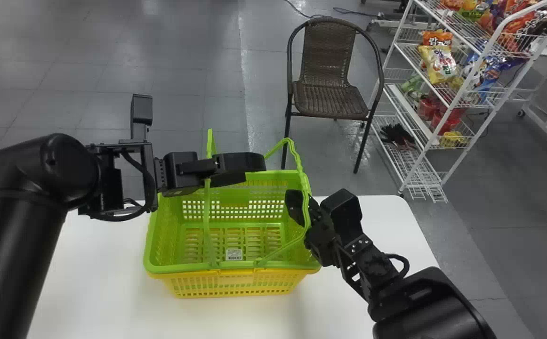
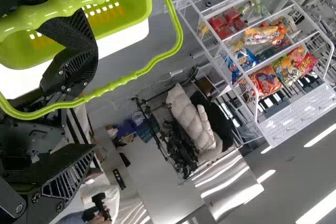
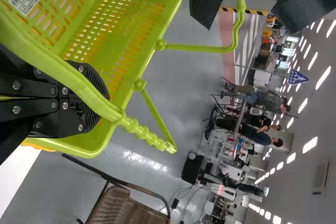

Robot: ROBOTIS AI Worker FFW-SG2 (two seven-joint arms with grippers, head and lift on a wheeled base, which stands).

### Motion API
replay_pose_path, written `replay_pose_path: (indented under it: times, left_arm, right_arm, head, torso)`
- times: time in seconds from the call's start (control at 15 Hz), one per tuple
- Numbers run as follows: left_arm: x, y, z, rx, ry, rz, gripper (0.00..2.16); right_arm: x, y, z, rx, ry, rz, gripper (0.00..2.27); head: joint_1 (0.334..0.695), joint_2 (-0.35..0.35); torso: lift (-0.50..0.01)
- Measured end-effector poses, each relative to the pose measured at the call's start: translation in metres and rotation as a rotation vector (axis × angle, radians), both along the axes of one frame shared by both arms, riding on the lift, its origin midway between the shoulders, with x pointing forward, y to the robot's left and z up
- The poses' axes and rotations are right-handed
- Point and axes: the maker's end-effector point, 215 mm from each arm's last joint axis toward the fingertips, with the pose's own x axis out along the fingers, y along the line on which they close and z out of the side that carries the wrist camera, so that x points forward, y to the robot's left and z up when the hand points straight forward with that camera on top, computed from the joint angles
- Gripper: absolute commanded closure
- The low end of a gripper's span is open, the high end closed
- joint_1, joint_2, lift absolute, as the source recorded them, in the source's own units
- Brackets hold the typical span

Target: Grasp handle with right gripper to insert into left gripper then lift and swing left to center

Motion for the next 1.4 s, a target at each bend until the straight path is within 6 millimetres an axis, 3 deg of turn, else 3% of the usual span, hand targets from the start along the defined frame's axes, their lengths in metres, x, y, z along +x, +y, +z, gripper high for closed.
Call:
replay_pose_path:
  times: [1.4]
  left_arm:
    - [0.001, -0.021, -0.002, -0.013, -0.017, -0.008, 0.15]
  right_arm:
    - [0.002, 0.059, 0.004, -0.007, 0.008, 0.065, 2.15]
  head:
    - [0.695, -0.104]
  torso:
    - [0.000]
